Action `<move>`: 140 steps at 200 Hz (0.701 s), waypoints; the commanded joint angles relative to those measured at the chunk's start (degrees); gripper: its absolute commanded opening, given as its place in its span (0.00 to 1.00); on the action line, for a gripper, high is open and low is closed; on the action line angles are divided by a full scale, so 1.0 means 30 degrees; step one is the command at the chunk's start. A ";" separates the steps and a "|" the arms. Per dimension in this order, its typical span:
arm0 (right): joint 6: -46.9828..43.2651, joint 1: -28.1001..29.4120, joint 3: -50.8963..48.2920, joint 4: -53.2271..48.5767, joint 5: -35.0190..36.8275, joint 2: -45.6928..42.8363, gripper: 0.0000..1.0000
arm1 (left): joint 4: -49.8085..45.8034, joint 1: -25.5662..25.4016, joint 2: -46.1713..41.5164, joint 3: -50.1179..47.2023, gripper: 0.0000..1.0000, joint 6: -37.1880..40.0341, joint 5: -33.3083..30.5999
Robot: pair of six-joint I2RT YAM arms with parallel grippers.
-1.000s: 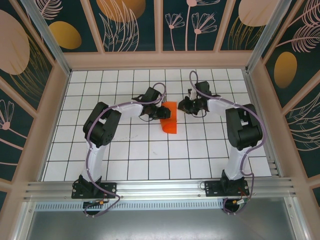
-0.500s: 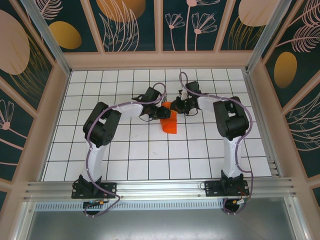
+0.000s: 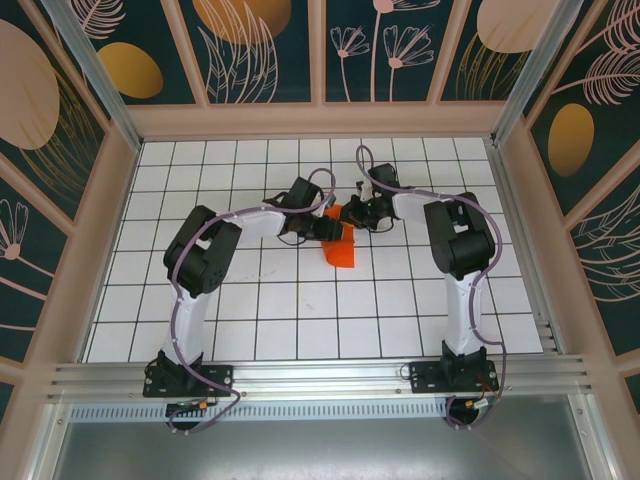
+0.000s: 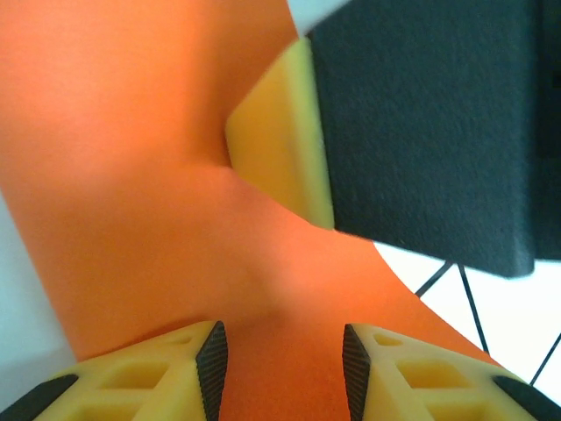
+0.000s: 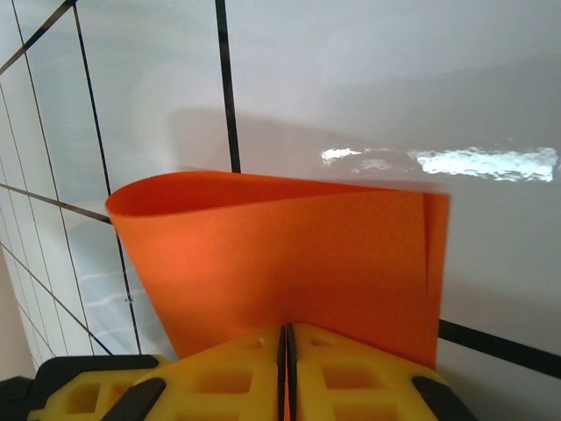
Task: Fold a paper plane with a square sheet of paper (fold left side to right side)
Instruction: First fold the square sheet of paper in half at the center of the table.
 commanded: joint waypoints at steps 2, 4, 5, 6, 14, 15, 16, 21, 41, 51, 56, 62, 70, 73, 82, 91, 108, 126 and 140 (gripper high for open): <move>0.0076 0.0021 -0.0460 -0.1176 0.1519 0.0722 0.13 | -0.1076 -0.0451 -0.0479 -0.1305 0.43 0.1041 0.0887; 0.0088 0.0028 -0.0488 -0.1165 0.1501 0.0708 0.13 | -0.1057 -0.0456 -0.0531 -0.1381 0.43 0.1066 0.0948; 0.0090 0.0034 -0.0493 -0.1149 0.1501 0.0705 0.13 | -0.1034 -0.0462 -0.0544 -0.1403 0.43 0.1070 0.0978; 0.0105 0.0022 -0.0495 -0.1155 0.1521 0.0704 0.13 | -0.1022 -0.0465 -0.0566 -0.1415 0.43 0.1087 0.0993; 0.0121 0.0037 -0.0493 -0.1154 0.1508 0.0705 0.13 | -0.0820 -0.0539 -0.0749 -0.1725 0.43 0.1103 0.1163; 0.0121 0.0038 -0.0495 -0.1158 0.1510 0.0719 0.13 | -0.0798 -0.0547 -0.0756 -0.1766 0.43 0.1103 0.1173; 0.0121 0.0039 -0.0496 -0.1174 0.1510 0.0726 0.13 | -0.0773 -0.0566 -0.0774 -0.1801 0.43 0.1104 0.1178; 0.0147 0.0037 -0.0495 -0.1162 0.1540 0.0718 0.13 | -0.0670 -0.0585 -0.0895 -0.1985 0.43 0.1082 0.1261; 0.0151 0.0012 -0.0505 -0.1165 0.1540 0.0749 0.13 | -0.0215 -0.0679 -0.1240 -0.2691 0.43 0.0955 0.1504; 0.0150 0.0029 -0.0512 -0.1192 0.1541 0.0785 0.13 | -0.0052 -0.0702 -0.1425 -0.3066 0.43 0.0888 0.1569; 0.0150 0.0038 -0.0519 -0.1191 0.1541 0.0764 0.13 | 0.0075 -0.0730 -0.1503 -0.3233 0.43 0.0871 0.1621; 0.0176 0.0053 -0.0523 -0.1217 0.1566 0.0764 0.13 | 0.0169 -0.0732 -0.1603 -0.3390 0.43 0.0869 0.1715; 0.0179 0.0045 -0.0555 -0.1213 0.1570 0.0779 0.13 | 0.0245 -0.0788 -0.1725 -0.3544 0.43 0.0842 0.1767; 0.0161 0.0059 -0.0560 -0.1219 0.1584 0.0764 0.13 | 0.0256 -0.0826 -0.1766 -0.3595 0.43 0.0881 0.1780; 0.0179 0.0061 -0.0606 -0.1235 0.1627 0.0771 0.13 | 0.0298 -0.0901 -0.1860 -0.3721 0.43 0.0898 0.1842; 0.0179 0.0049 -0.0642 -0.1220 0.1628 0.0762 0.13 | 0.0351 -0.1017 -0.1932 -0.3835 0.43 0.0957 0.1896; 0.0194 0.0071 -0.0643 -0.1191 0.1574 0.0791 0.13 | 0.0464 -0.1206 -0.2019 -0.4039 0.43 0.0883 0.1972; 0.0209 0.0074 -0.0642 -0.1193 0.1570 0.0797 0.13 | 0.0566 -0.1381 -0.2081 -0.4192 0.43 0.0796 0.1973; 0.0209 0.0123 -0.0621 -0.1191 0.1556 0.0820 0.13 | 0.0593 -0.1474 -0.2059 -0.4238 0.43 0.0701 0.1847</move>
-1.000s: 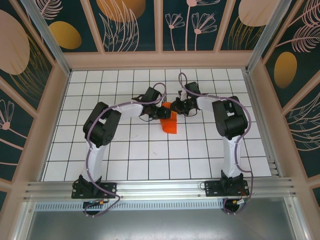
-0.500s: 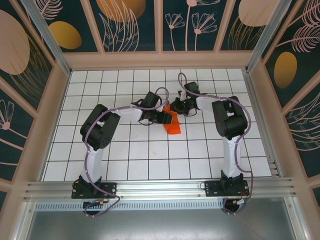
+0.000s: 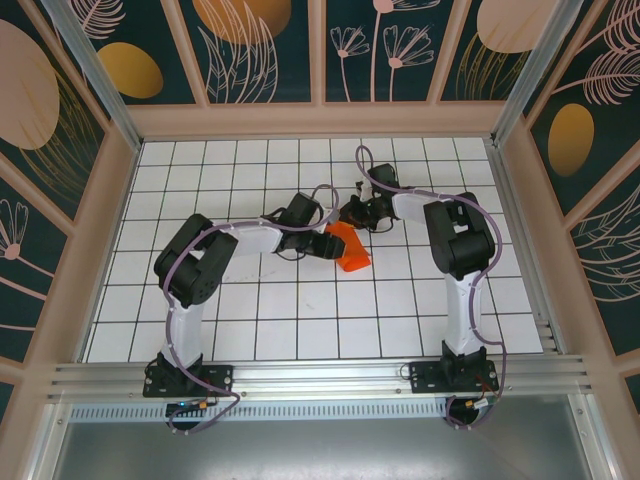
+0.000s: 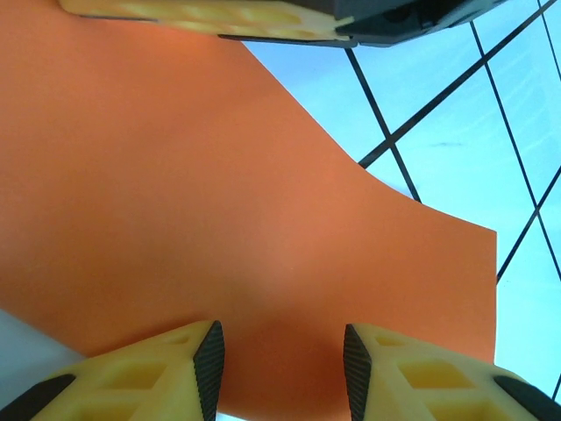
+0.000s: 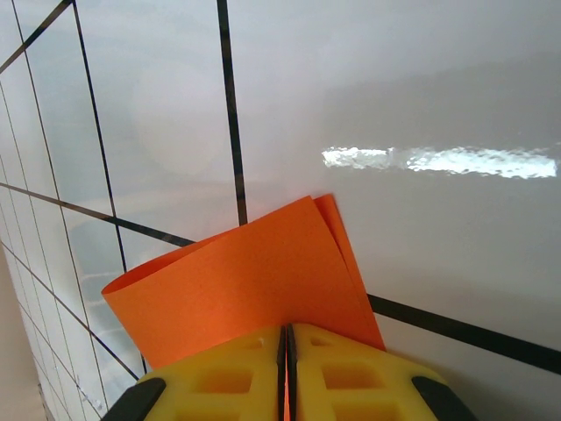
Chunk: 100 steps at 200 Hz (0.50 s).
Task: Fold a paper plane with a square sheet of paper (fold left side to right side)
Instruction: First fold the square sheet of paper in half at the center of the table.
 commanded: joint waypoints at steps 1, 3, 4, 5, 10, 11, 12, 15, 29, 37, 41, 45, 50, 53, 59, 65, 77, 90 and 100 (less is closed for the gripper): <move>0.0136 0.0067 -0.0603 -0.1198 0.1563 0.0820 0.13 | -0.1662 -0.0471 -0.0227 -0.0712 0.43 -0.0039 0.0745; 0.0151 0.0065 -0.0623 -0.1198 0.1557 0.0820 0.13 | -0.1666 -0.0492 -0.0224 -0.0712 0.43 -0.0041 0.0734; 0.0158 0.0074 -0.0626 -0.1198 0.1556 0.0820 0.13 | -0.1662 -0.0501 -0.0224 -0.0712 0.43 -0.0042 0.0727; 0.0147 0.0079 -0.0598 -0.1198 0.1556 0.0820 0.13 | -0.1675 -0.0505 -0.0224 -0.0712 0.43 -0.0057 0.0724; 0.0136 0.0055 -0.0577 -0.1224 0.1555 0.0821 0.13 | -0.1677 -0.0548 -0.0223 -0.0712 0.43 -0.0088 0.0727; 0.0136 0.0070 -0.0589 -0.1226 0.1555 0.0821 0.13 | -0.1682 -0.0558 -0.0223 -0.0712 0.43 -0.0080 0.0724; 0.0136 0.0077 -0.0565 -0.1226 0.1555 0.0835 0.13 | -0.1685 -0.0563 -0.0223 -0.0712 0.43 -0.0090 0.0722; 0.0136 0.0079 -0.0555 -0.1242 0.1555 0.0822 0.13 | -0.1687 -0.0571 -0.0223 -0.0712 0.43 -0.0114 0.0695; 0.0136 0.0092 -0.0563 -0.1242 0.1526 0.0857 0.13 | -0.1688 -0.0716 -0.0307 -0.0655 0.43 -0.0106 0.0741; 0.0136 0.0105 -0.0543 -0.1262 0.1518 0.0857 0.13 | -0.1597 -0.0768 -0.0416 -0.0696 0.44 -0.0150 0.0837; 0.0136 0.0100 -0.0560 -0.1257 0.1522 0.0876 0.13 | -0.1391 -0.0773 -0.0563 -0.0799 0.44 -0.0276 0.0958; 0.0138 0.0101 -0.0557 -0.1257 0.1526 0.0879 0.13 | -0.1112 -0.0773 -0.0730 -0.0917 0.44 -0.0440 0.1131; 0.0137 0.0112 -0.0556 -0.1288 0.1548 0.0894 0.13 | -0.0835 -0.0763 -0.0983 -0.1049 0.44 -0.0571 0.1286; 0.0114 0.0102 -0.0565 -0.1286 0.1554 0.0881 0.13 | -0.0698 -0.0750 -0.1124 -0.1109 0.44 -0.0680 0.1392; 0.0108 0.0085 -0.0587 -0.1316 0.1583 0.0886 0.13 | -0.0488 -0.0745 -0.1431 -0.1178 0.44 -0.0820 0.1536; 0.0107 0.0089 -0.0592 -0.1341 0.1612 0.0879 0.13 | -0.0333 -0.0760 -0.1747 -0.1210 0.44 -0.0909 0.1674; 0.0077 0.0103 -0.0590 -0.1401 0.1642 0.0868 0.13 | -0.0099 -0.0712 -0.2512 -0.1243 0.44 -0.1103 0.1828; 0.0077 0.0098 -0.0650 -0.1389 0.1670 0.0834 0.13 | 0.0310 -0.0439 -0.3212 -0.1363 0.44 -0.1433 0.2099; 0.0077 0.0100 -0.0672 -0.1337 0.1621 0.0821 0.13 | 0.0677 -0.0083 -0.3673 -0.1546 0.44 -0.1846 0.2217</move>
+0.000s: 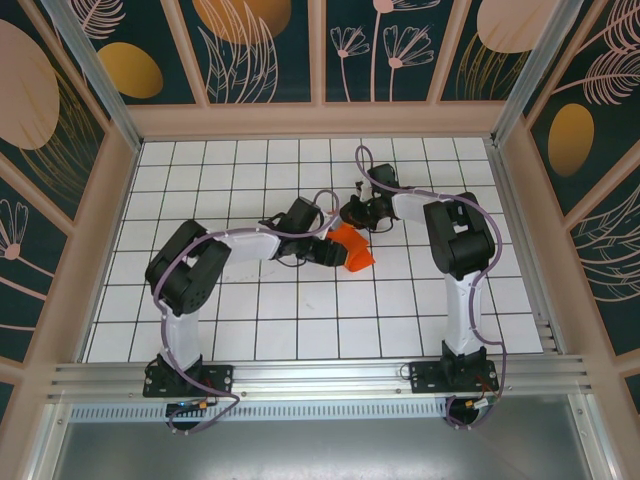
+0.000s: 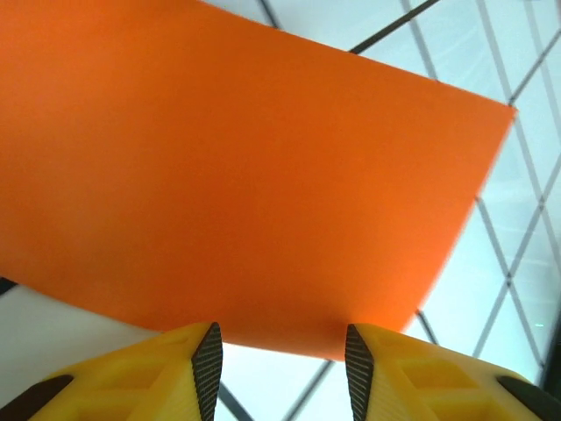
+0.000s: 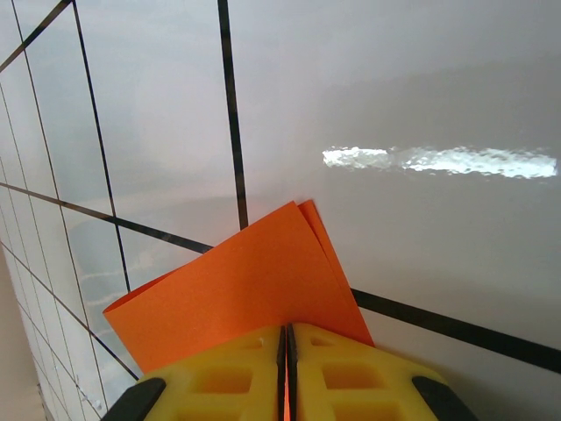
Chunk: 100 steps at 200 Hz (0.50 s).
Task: Fold a paper plane with a square sheet of paper (fold left side to right side)
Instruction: First fold the square sheet of paper in half at the center of the table.
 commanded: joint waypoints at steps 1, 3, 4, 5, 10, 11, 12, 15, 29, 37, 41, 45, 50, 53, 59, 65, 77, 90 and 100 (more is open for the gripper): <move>0.0077 0.0063 -0.0665 -0.1334 0.1595 0.0806 0.13 | 0.0754 0.0507 -0.1739 -0.0272 0.44 -0.1029 0.1130; 0.0077 0.0059 -0.0662 -0.1335 0.1594 0.0799 0.14 | 0.0827 0.0618 -0.1808 -0.0303 0.44 -0.1126 0.1155; 0.0077 0.0071 -0.0675 -0.1336 0.1593 0.0795 0.14 | 0.0873 0.0675 -0.1834 -0.0313 0.44 -0.1176 0.1164; 0.0077 0.0063 -0.0667 -0.1337 0.1592 0.0793 0.13 | 0.0911 0.0733 -0.1847 -0.0348 0.44 -0.1230 0.1183; 0.0077 0.0066 -0.0699 -0.1309 0.1563 0.0791 0.13 | 0.1081 0.0971 -0.1944 -0.0466 0.44 -0.1442 0.1216; 0.0077 0.0075 -0.0708 -0.1323 0.1563 0.0791 0.13 | 0.1088 0.1013 -0.1946 -0.0483 0.44 -0.1481 0.1224; 0.0077 0.0079 -0.0713 -0.1316 0.1563 0.0776 0.13 | 0.1106 0.1078 -0.1947 -0.0491 0.44 -0.1500 0.1213; 0.0077 0.0083 -0.0702 -0.1309 0.1541 0.0764 0.13 | 0.1163 0.1234 -0.1988 -0.0520 0.44 -0.1612 0.1189; 0.0079 0.0073 -0.0746 -0.1260 0.1498 0.0714 0.13 | 0.1300 0.1825 -0.1686 -0.0409 0.43 -0.2089 0.1148; 0.0077 0.0071 -0.0744 -0.1221 0.1482 0.0704 0.13 | 0.1200 0.2019 -0.1304 -0.0084 0.42 -0.2163 0.1038; 0.0103 0.0068 -0.0723 -0.1194 0.1475 0.0703 0.13 | 0.1133 0.2054 -0.1069 0.0131 0.42 -0.2167 0.1033; 0.0128 0.0085 -0.0738 -0.1191 0.1445 0.0721 0.13 | 0.1076 0.2053 -0.0834 0.0351 0.42 -0.2142 0.1012; 0.0122 0.0094 -0.0722 -0.1191 0.1445 0.0735 0.13 | 0.1013 0.2078 -0.0518 0.0616 0.41 -0.2175 0.1001; 0.0109 0.0093 -0.0740 -0.1198 0.1431 0.0733 0.13 | 0.1008 0.2080 -0.0315 0.0816 0.41 -0.2180 0.1031; 0.0107 0.0108 -0.0745 -0.1197 0.1445 0.0704 0.13 | 0.1084 0.2051 0.0067 0.1094 0.41 -0.2264 0.1164; 0.0122 0.0109 -0.0724 -0.1219 0.1442 0.0703 0.13 | 0.1149 0.2051 0.0415 0.1336 0.41 -0.2307 0.1224; 0.0107 0.0107 -0.0743 -0.1235 0.1445 0.0721 0.13 | 0.1125 0.2071 0.1066 0.1727 0.41 -0.2310 0.1197; 0.0107 0.0099 -0.0770 -0.1249 0.1444 0.0674 0.14 | 0.1123 0.2072 0.1619 0.2008 0.40 -0.2339 0.1364; 0.0107 0.0090 -0.0759 -0.1249 0.1438 0.0692 0.13 | 0.1247 0.2007 0.1843 0.2106 0.40 -0.2354 0.1636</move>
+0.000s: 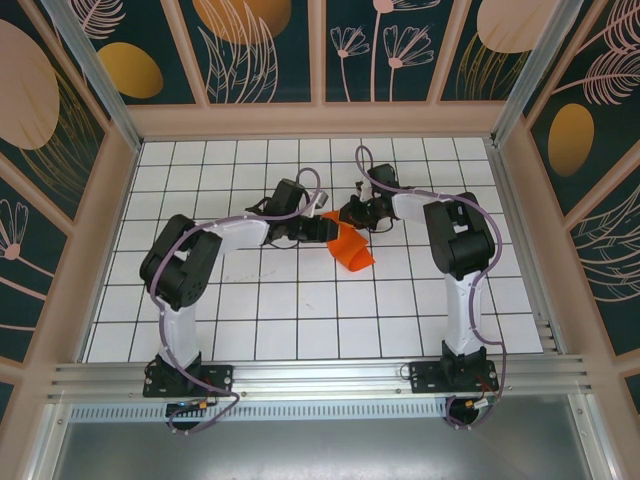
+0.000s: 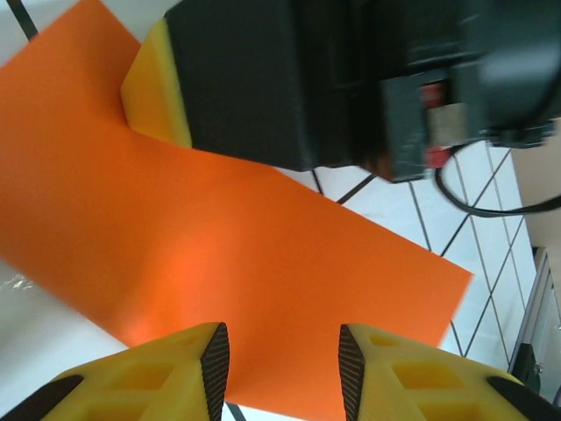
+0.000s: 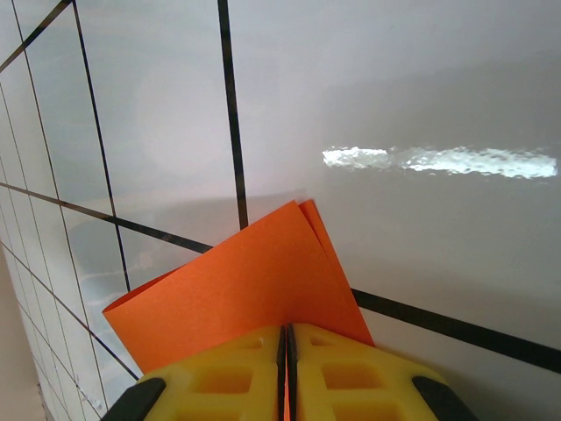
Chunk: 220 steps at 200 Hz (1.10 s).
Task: Fold a paper plane with a square sheet of paper (fold left side to right side)
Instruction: First fold the square sheet of paper in half at the center of the table, then hold the square sheet of paper at the center of the table.
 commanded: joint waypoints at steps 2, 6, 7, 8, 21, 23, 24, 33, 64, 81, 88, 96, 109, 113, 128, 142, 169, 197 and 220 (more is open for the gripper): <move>0.0107 0.0093 -0.0764 -0.1249 0.1451 0.0693 0.13 | 0.0304 -0.0124 0.0822 0.0658 0.40 -0.0325 0.0832; 0.0107 0.0078 -0.0761 -0.1256 0.1453 0.0713 0.13 | 0.0323 -0.0172 0.0888 0.0687 0.40 -0.0328 0.0862; 0.0107 0.0077 -0.0765 -0.1256 0.1438 0.0708 0.13 | 0.0324 -0.0190 0.0908 0.0695 0.40 -0.0328 0.0884; 0.0107 0.0077 -0.0752 -0.1257 0.1445 0.0706 0.13 | 0.0324 -0.0199 0.0919 0.0699 0.40 -0.0314 0.0895; 0.0136 0.0077 -0.0753 -0.1228 0.1451 0.0720 0.13 | 0.0246 -0.0336 0.1111 0.0895 0.40 -0.0158 0.1160; 0.0143 0.0091 -0.0765 -0.1228 0.1452 0.0715 0.13 | 0.0217 -0.0357 0.1150 0.0919 0.40 -0.0154 0.1153; 0.0140 0.0099 -0.0752 -0.1227 0.1452 0.0723 0.13 | 0.0197 -0.0356 0.1157 0.0943 0.40 -0.0139 0.1147; 0.0164 0.0106 -0.0731 -0.1227 0.1476 0.0753 0.13 | 0.0001 -0.0450 0.1425 0.1129 0.40 -0.0058 0.1086; 0.0107 0.0119 -0.0691 -0.1308 0.1497 0.0705 0.14 | -0.0881 -0.0532 0.2377 0.1577 0.40 0.0257 0.0139; 0.0135 0.0123 -0.0675 -0.1235 0.1359 0.0652 0.14 | -0.1267 -0.0555 0.2660 0.1657 0.41 0.0400 -0.0327; 0.0134 0.0113 -0.0699 -0.1079 0.1238 0.0580 0.14 | -0.1464 -0.0559 0.2732 0.1651 0.41 0.0502 -0.0530; 0.0220 0.0117 -0.0764 -0.0767 0.1042 0.0421 0.14 | -0.1705 -0.0532 0.2850 0.1724 0.40 0.0647 -0.0762; 0.0283 0.0110 -0.0703 -0.0537 0.0829 0.0118 0.14 | -0.2063 -0.0547 0.3004 0.1728 0.40 0.0838 -0.1088; 0.0257 0.0092 -0.0645 -0.0547 0.0830 0.0009 0.14 | -0.2167 -0.0553 0.3045 0.1728 0.40 0.0892 -0.1203; 0.0060 0.0037 -0.0384 -0.0993 0.1115 -0.0445 0.15 | -0.2490 -0.0533 0.3071 0.1640 0.40 0.1054 -0.1568; -0.0220 -0.0100 -0.0258 -0.1666 0.1573 -0.0870 0.15 | -0.2682 -0.0528 0.2912 0.1552 0.40 0.1237 -0.1808; -0.0360 -0.0476 -0.0981 -0.1939 0.1863 -0.1547 0.15 | -0.2889 -0.0348 0.2497 0.1483 0.40 0.1434 -0.1864; -0.0362 -0.0780 -0.1971 -0.1193 0.1629 -0.2377 0.15 | -0.3256 -0.0212 0.2426 0.1625 0.40 0.1826 -0.1814; -0.0470 -0.1078 -0.2361 -0.0850 0.1452 -0.3438 0.17 | -0.3395 -0.0207 0.2568 0.1699 0.40 0.2392 -0.1395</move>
